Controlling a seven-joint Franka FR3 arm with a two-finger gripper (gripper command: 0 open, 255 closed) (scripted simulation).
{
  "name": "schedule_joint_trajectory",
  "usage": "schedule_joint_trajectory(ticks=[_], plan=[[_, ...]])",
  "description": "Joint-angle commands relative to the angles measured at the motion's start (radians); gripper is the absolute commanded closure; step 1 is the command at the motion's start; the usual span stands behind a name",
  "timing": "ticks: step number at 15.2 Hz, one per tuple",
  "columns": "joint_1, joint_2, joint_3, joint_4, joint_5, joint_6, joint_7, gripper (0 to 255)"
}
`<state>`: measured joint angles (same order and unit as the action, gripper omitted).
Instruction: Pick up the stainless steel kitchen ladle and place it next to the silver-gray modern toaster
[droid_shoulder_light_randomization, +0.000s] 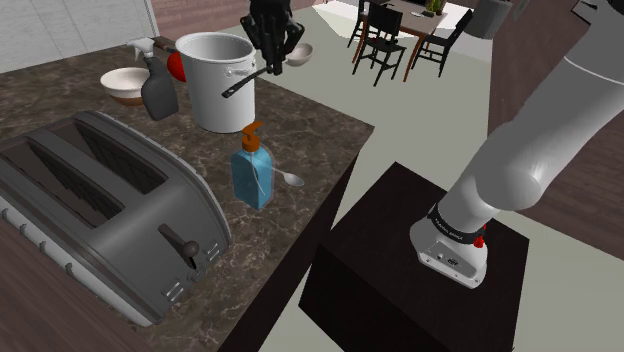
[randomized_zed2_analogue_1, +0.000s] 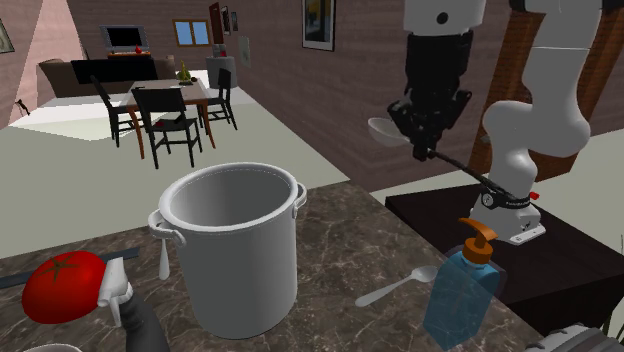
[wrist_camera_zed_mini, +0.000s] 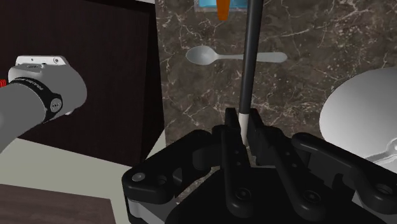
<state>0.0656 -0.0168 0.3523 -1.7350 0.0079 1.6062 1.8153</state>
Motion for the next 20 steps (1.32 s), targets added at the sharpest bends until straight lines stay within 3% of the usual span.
schedule_joint_trajectory(ticks=[1, 10, 20], plan=[[0.022, -0.025, 0.023, -0.022, 0.014, -0.001, 0.044, 255], [0.118, -0.069, 0.13, -0.065, 0.061, 0.008, 0.24, 255], [0.234, -0.009, 0.269, -0.003, 0.063, 0.012, 0.497, 255]])
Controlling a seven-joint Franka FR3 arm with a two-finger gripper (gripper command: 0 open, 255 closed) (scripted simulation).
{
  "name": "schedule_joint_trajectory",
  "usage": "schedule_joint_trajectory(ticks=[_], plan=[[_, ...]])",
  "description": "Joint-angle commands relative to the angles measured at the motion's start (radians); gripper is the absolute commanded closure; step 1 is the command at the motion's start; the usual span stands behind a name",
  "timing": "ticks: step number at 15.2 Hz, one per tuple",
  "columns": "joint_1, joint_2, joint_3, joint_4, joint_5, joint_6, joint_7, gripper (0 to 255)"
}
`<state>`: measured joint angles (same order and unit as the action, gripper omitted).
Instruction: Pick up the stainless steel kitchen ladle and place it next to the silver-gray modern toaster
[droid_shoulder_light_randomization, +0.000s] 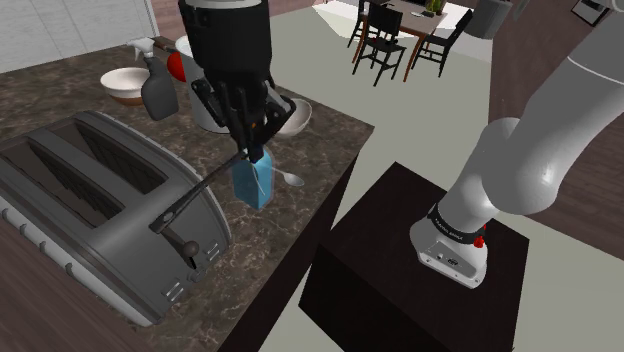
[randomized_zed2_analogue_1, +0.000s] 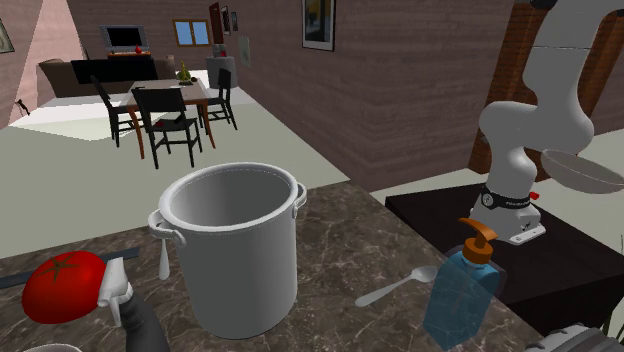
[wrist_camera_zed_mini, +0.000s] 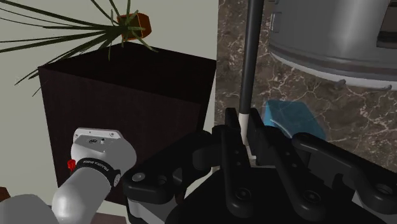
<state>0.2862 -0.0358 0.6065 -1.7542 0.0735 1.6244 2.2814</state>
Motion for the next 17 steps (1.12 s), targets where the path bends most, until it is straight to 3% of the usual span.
schedule_joint_trajectory(ticks=[1, 17], plan=[[0.028, 0.026, 0.032, 0.031, -0.008, -0.006, 0.064, 255], [0.031, 0.039, 0.035, -0.172, -0.013, 0.207, 0.058, 255]])
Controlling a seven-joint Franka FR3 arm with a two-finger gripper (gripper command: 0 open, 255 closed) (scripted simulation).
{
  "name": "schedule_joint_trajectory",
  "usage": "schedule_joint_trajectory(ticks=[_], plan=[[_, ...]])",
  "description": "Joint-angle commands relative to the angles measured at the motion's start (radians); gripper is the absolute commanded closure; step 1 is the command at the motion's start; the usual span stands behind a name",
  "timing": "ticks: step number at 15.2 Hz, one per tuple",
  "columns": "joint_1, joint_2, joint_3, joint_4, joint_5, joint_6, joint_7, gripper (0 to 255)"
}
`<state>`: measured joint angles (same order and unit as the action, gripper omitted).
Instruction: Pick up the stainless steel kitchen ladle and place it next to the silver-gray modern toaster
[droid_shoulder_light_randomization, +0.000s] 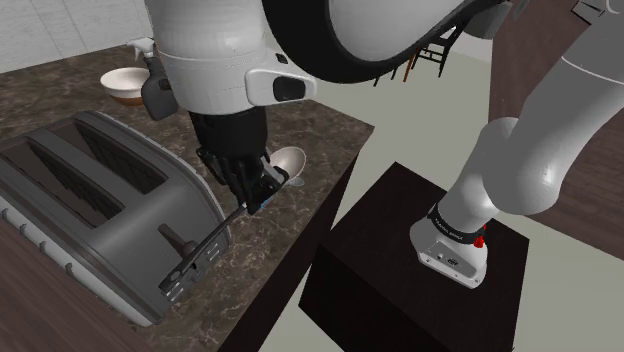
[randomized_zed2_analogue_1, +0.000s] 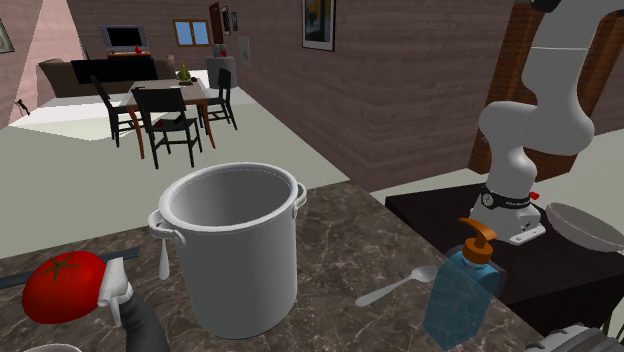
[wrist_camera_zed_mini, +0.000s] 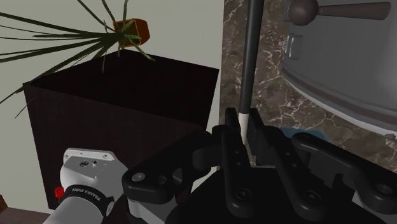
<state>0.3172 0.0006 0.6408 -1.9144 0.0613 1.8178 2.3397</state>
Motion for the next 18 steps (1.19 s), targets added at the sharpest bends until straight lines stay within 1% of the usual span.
schedule_joint_trajectory(ticks=[1, 18], plan=[[0.001, 0.005, 0.001, -0.022, -0.003, 0.027, 0.001, 255], [0.012, 0.096, 0.004, -0.169, -0.058, 0.247, 0.032, 255]])
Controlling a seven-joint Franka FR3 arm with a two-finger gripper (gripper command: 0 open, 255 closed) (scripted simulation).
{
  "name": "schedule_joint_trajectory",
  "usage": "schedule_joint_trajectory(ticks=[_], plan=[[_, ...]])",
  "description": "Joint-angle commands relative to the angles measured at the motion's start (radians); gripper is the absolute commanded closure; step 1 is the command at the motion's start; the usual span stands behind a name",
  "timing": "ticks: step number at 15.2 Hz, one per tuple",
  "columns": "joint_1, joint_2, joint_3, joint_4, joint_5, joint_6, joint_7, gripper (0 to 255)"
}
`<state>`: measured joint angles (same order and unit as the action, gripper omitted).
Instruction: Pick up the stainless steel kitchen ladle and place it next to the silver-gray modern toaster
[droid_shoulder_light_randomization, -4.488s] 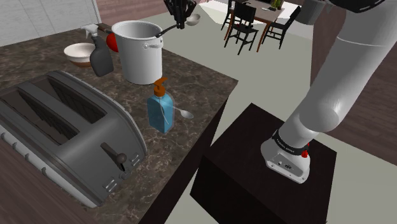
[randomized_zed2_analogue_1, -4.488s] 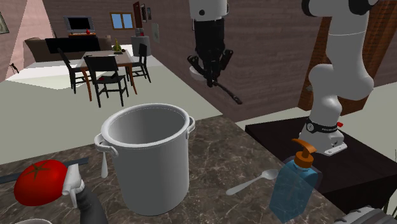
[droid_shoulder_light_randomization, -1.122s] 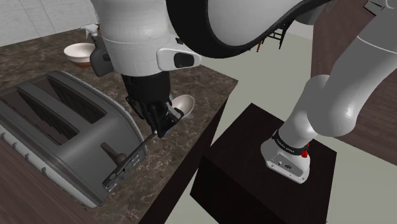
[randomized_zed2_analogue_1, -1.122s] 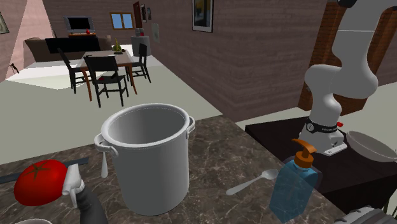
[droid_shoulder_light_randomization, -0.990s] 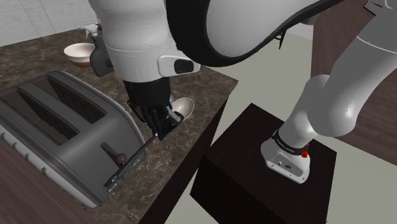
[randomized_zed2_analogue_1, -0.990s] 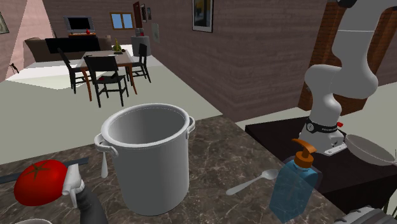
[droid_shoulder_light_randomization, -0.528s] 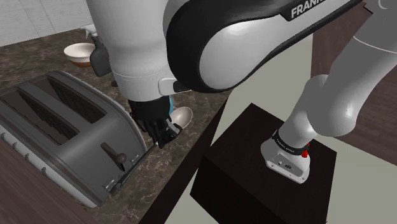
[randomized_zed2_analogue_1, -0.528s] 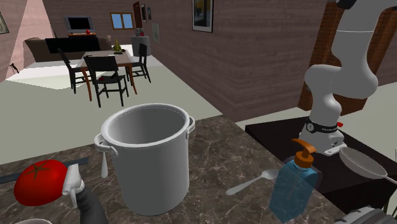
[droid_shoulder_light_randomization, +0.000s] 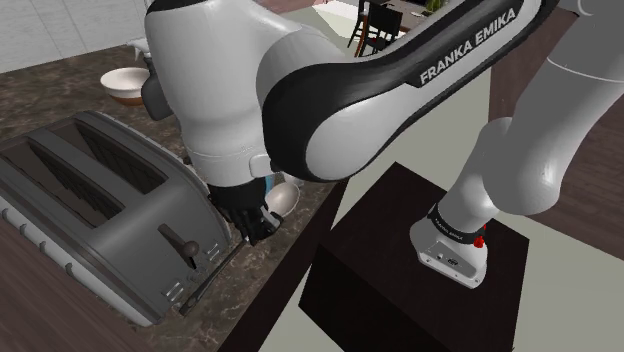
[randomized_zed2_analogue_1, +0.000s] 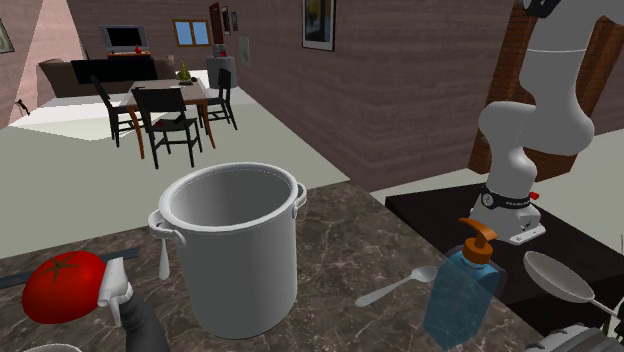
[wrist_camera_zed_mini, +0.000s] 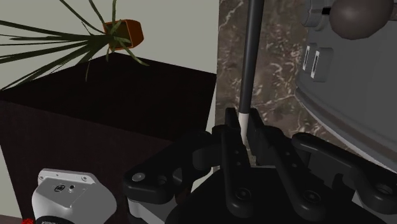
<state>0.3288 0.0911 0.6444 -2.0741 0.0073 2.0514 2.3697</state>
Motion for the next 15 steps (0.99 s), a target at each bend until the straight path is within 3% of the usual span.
schedule_joint_trajectory(ticks=[1, 15], plan=[[0.002, 0.013, -0.001, -0.015, -0.009, 0.026, 0.005, 255], [0.026, 0.139, -0.022, -0.085, -0.101, 0.198, 0.063, 255]])
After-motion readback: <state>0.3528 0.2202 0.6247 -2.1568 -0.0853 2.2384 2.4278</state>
